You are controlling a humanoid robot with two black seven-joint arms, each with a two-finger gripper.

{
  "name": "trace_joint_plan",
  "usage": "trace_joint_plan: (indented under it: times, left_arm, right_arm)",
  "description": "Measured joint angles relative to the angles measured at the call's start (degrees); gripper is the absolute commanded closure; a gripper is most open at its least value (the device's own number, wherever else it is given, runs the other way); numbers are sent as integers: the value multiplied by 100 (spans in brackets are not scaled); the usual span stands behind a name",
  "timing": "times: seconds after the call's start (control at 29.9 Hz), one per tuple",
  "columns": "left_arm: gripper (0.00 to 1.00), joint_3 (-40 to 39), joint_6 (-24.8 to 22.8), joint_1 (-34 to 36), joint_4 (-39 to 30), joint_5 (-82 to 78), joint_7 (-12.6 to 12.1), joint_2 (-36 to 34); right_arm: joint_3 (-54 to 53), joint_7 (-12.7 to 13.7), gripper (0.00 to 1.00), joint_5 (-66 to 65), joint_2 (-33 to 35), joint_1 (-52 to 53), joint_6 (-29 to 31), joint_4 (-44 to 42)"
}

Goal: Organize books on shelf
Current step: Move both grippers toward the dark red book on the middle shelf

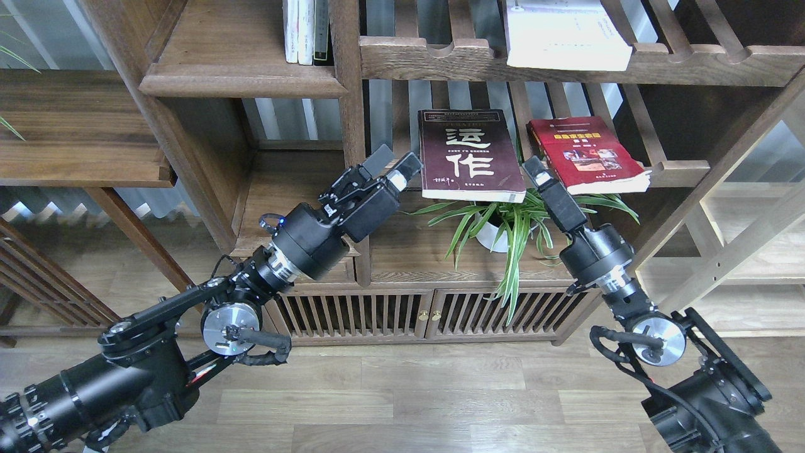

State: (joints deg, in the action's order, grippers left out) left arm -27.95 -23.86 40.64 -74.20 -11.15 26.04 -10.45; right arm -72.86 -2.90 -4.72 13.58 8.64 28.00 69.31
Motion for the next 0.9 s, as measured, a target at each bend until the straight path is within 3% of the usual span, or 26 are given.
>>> trace_joint_plan:
  times: [0.33,0.9]
  left_arm:
    - [1,-74,-413,107,79,-150,-364,-95]
    - [1,-336,-415,396,323,-168,-386,-410]
  right_arm:
    - [-9,0,0,-2,-10,-42,0,29]
    - [57,-15,0,-3,-197,-534,0,-66]
